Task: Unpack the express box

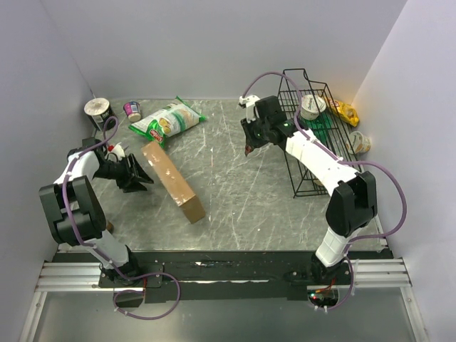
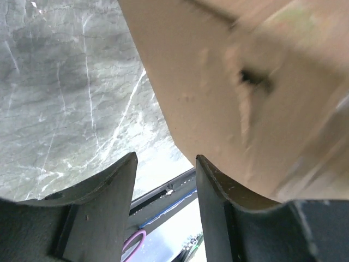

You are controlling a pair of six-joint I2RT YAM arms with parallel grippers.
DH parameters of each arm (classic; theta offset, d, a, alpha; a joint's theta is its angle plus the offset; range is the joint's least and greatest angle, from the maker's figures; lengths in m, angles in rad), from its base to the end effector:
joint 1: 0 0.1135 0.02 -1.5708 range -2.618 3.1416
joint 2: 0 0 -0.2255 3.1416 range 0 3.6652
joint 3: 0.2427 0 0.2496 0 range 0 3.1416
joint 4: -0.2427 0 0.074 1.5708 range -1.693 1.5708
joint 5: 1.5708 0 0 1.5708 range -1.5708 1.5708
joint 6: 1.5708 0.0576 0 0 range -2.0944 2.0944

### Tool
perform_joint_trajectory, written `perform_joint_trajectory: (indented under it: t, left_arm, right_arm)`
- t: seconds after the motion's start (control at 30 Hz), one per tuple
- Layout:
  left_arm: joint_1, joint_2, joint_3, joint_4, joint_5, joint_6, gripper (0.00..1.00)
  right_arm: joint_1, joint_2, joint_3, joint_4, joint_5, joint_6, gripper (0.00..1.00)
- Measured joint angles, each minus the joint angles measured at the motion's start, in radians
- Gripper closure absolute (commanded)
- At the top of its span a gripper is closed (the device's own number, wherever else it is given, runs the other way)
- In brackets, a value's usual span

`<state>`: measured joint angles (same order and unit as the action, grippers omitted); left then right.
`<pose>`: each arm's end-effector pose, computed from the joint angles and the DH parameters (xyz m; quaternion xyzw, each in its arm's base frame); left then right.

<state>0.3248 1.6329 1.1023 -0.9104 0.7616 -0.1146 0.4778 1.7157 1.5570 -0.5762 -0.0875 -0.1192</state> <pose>0.2859 0.0543 0.1530 -0.1784 0.9094 -0.3625 0.0988 0.3518 0.1878 0.2695 -0.2855 0.8675 0.1116 0.3919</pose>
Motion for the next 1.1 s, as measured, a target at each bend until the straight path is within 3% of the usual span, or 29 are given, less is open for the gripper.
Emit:
perform_joint_trajectory:
  t: [0.3,0.4,0.57,0.67,0.77,0.87,0.9,1.1]
  left_arm:
    - [0.0,-0.003,-0.003,0.004,0.0,-0.002,0.46]
    - [0.0,-0.003,-0.003,0.011,-0.001,-0.002,0.47]
    - [0.0,-0.003,0.009,-0.001,-0.032,0.009,0.44]
    - [0.002,-0.004,0.068,-0.054,-0.093,0.058,0.4]
    - [0.003,0.0,0.171,-0.148,-0.175,0.187,0.35]
    - [0.016,-0.005,0.298,-0.244,-0.258,0.435,0.19]
    - [0.027,-0.019,0.336,-0.26,-0.274,0.56,0.04]
    - [0.01,-0.183,0.535,-0.361,-0.264,1.254,0.04]
  right_arm:
    - [0.011,0.004,0.0,0.001,-0.003,0.0,1.0]
    - [0.011,0.03,0.021,0.007,-0.106,0.004,1.0]
    - [0.048,0.296,0.361,0.024,-0.292,0.041,1.0]
    - [0.068,0.355,0.389,0.038,-0.326,0.06,1.0]
    - [0.076,0.356,0.378,0.006,-0.329,0.068,1.0]
    - [0.069,0.333,0.338,0.009,-0.317,0.07,1.0]
    - [0.064,0.321,0.317,0.003,-0.312,0.07,1.0]
    - [0.04,0.23,0.226,-0.012,-0.282,0.061,1.0]
